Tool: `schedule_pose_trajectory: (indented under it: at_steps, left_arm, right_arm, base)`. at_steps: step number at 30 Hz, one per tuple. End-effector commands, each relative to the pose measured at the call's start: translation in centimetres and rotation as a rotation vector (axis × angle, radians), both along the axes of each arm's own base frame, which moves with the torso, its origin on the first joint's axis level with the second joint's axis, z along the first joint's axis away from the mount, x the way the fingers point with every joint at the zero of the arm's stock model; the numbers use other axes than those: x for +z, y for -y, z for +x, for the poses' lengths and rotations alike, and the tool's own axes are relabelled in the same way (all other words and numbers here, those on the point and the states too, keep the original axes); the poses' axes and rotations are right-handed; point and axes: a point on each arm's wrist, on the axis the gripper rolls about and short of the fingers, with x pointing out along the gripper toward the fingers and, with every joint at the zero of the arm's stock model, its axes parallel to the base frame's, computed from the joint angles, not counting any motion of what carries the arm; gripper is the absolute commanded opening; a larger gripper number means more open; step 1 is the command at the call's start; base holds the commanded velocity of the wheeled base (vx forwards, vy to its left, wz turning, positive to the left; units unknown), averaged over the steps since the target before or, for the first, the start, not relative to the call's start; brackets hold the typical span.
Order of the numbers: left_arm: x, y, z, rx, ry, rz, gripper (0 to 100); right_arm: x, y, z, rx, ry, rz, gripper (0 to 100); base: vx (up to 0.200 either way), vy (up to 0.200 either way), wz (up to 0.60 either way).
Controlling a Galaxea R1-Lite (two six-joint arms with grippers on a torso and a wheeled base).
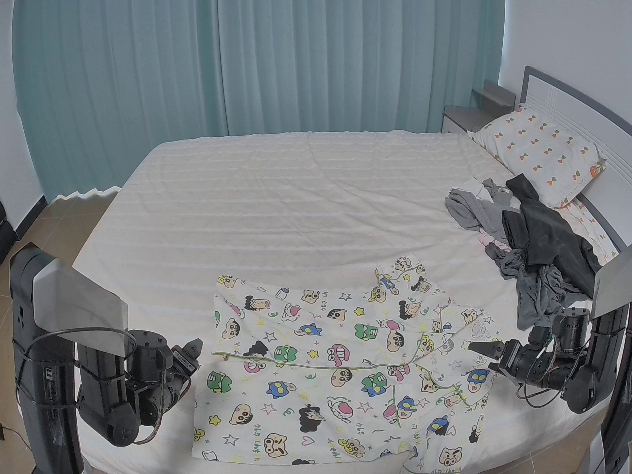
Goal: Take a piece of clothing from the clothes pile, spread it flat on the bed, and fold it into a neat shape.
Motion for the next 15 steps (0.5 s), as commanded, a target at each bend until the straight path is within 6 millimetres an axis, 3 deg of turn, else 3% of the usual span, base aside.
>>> schedule_pose_trajectory:
  at_steps: [1, 11, 15]
  left_arm:
    - [0.5, -0.06, 0.19, 0.005, 0.032, -0.01, 100]
    - [0.58, -0.13, 0.36, 0.009, 0.039, -0.014, 100]
    - [0.54, -0.13, 0.36, 0.011, 0.038, -0.013, 100]
  right_arm:
    - [-0.11, -0.19, -0.38, 0.009, -0.012, 0.0, 100]
    - [0.16, -0.25, -0.64, 0.011, -0.009, -0.001, 100]
    - [0.13, -0.31, -0.83, 0.014, -0.017, -0.001, 100]
  base:
    - [-0.2, 0.0, 0.0]
    - [-0.2, 0.0, 0.0]
    - [0.0, 0.0, 0.0]
